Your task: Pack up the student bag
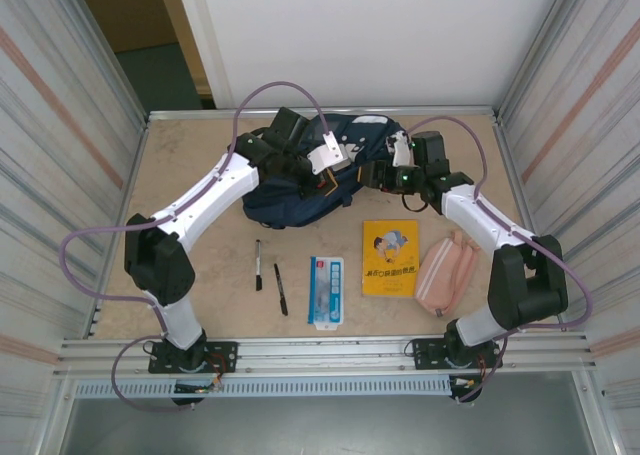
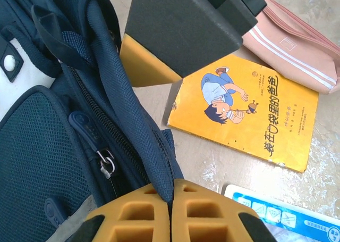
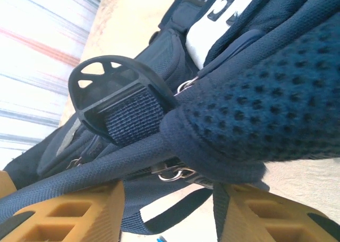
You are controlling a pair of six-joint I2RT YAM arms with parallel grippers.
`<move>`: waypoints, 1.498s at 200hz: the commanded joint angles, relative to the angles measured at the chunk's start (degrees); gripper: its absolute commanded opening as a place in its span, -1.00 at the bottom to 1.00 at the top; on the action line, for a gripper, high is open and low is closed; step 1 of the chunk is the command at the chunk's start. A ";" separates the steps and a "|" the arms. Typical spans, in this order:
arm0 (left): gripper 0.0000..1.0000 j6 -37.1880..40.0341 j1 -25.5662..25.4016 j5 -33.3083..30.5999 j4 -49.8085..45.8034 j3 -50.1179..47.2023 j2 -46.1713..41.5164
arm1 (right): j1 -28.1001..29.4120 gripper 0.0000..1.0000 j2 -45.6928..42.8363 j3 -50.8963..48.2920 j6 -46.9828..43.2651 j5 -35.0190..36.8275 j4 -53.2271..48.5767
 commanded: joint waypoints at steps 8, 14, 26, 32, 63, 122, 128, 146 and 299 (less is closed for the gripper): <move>-1.00 -0.13 0.51 6.26 1.96 2.72 -5.21 | -1.11 0.01 0.68 1.96 -1.21 0.98 -0.11; -1.00 -0.15 0.53 6.37 1.96 2.70 -5.17 | -1.11 0.01 0.57 1.90 -1.61 1.25 -0.41; -1.00 -0.06 0.62 6.59 1.96 2.70 -5.12 | -1.11 0.02 0.49 1.87 -2.47 1.17 -0.52; -1.00 0.02 0.72 6.76 1.96 2.66 -5.04 | -1.05 0.02 0.49 1.88 -2.76 0.98 -0.54; -1.00 0.97 0.79 8.95 1.54 2.61 -5.04 | 0.40 0.09 0.73 2.35 -7.34 1.98 -0.99; -1.00 1.91 1.13 10.81 1.57 1.91 -5.49 | 1.74 0.08 2.51 3.71 -12.37 1.70 0.32; -1.00 1.97 1.19 11.15 1.61 1.84 -5.47 | 1.91 0.08 2.60 3.64 -12.58 1.65 0.63; -1.00 2.17 1.44 11.62 1.77 1.82 -5.39 | 2.14 0.05 2.75 3.28 -12.75 0.65 1.98; -1.00 2.30 3.54 11.54 2.21 -0.44 -5.35 | -2.05 -0.94 -1.87 1.44 -15.35 -11.47 0.17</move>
